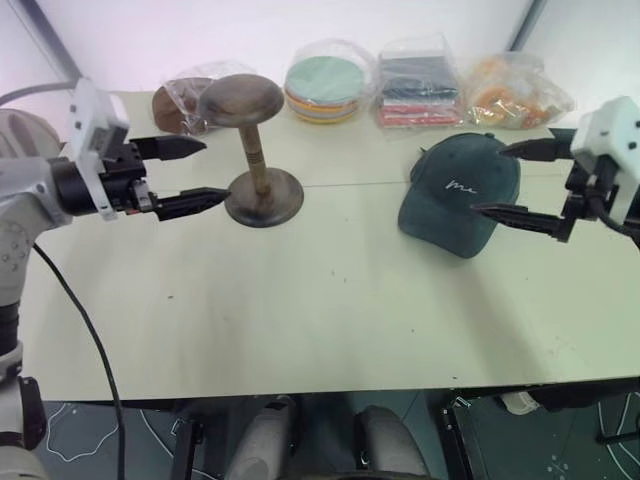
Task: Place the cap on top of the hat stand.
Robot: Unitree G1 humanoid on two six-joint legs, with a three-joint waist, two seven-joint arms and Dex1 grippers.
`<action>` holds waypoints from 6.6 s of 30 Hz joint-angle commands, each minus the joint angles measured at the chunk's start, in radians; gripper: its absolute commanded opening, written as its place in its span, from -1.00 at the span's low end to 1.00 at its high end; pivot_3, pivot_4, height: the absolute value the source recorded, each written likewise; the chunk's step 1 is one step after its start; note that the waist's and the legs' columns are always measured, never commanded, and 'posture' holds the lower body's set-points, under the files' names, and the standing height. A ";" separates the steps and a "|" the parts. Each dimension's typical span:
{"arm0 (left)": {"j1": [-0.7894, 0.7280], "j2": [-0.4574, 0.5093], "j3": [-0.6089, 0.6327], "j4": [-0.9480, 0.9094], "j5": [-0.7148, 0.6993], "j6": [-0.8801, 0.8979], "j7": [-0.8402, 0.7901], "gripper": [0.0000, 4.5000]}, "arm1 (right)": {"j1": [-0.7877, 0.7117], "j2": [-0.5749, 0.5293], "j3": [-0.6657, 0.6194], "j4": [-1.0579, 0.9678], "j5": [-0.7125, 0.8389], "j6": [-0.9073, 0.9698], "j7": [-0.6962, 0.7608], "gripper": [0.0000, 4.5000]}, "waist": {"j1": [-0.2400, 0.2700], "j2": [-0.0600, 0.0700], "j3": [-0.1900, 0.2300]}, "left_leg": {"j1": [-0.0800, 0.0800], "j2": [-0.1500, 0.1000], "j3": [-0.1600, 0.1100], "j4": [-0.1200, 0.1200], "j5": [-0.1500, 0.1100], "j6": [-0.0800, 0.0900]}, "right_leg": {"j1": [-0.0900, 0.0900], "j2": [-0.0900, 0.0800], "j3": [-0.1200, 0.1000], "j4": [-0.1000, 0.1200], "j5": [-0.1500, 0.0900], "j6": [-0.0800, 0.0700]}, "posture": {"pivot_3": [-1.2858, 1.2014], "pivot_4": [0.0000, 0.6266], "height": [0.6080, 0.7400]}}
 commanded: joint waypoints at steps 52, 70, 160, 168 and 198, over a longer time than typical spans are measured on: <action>-0.037 -0.073 0.000 -0.041 -0.009 0.012 0.022 1.00 | 0.392 0.163 0.209 -0.305 -0.434 -0.100 -0.433 0.98 | 0.000 -0.001 -0.001 | 0.000 0.000 0.000 0.002 0.000 0.000 | 0.000 0.000 0.000 0.001 0.000 0.000 | 0.03 -0.52 1.00; 0.023 -0.066 0.041 -0.127 -0.035 0.068 0.066 1.00 | 0.399 0.512 0.468 -0.127 -1.050 -0.235 -0.905 0.98 | 0.001 -0.002 -0.001 | 0.000 0.000 0.000 0.002 0.005 -0.007 | 0.000 0.002 0.000 0.003 0.000 0.000 | 0.03 -0.52 1.00; 0.255 -0.145 0.189 -0.141 0.062 0.033 0.390 1.00 | -0.164 0.903 0.520 0.109 -1.272 -0.446 -1.171 -0.98 | -0.007 -0.008 -0.005 | 0.015 0.000 0.001 -0.006 0.005 -0.009 | 0.006 0.002 0.003 0.002 0.000 0.000 | 0.03 -0.52 1.00; 0.299 -0.153 0.260 -0.142 0.085 0.037 0.474 1.00 | -0.298 1.060 0.624 0.318 -1.332 -0.462 -1.292 -0.98 | -0.003 -0.008 -0.005 | 0.015 0.000 0.000 -0.006 0.006 -0.010 | 0.006 0.002 0.002 0.002 0.000 0.000 | 0.03 -0.52 1.00; 0.288 -0.187 0.215 -0.158 0.095 0.044 0.545 1.00 | -0.234 1.152 0.748 0.311 -1.343 -0.522 -1.287 -0.98 | -0.007 -0.008 -0.005 | 0.015 0.000 0.000 -0.008 0.006 -0.010 | 0.005 0.003 0.002 0.002 0.000 0.000 | 0.03 -0.52 1.00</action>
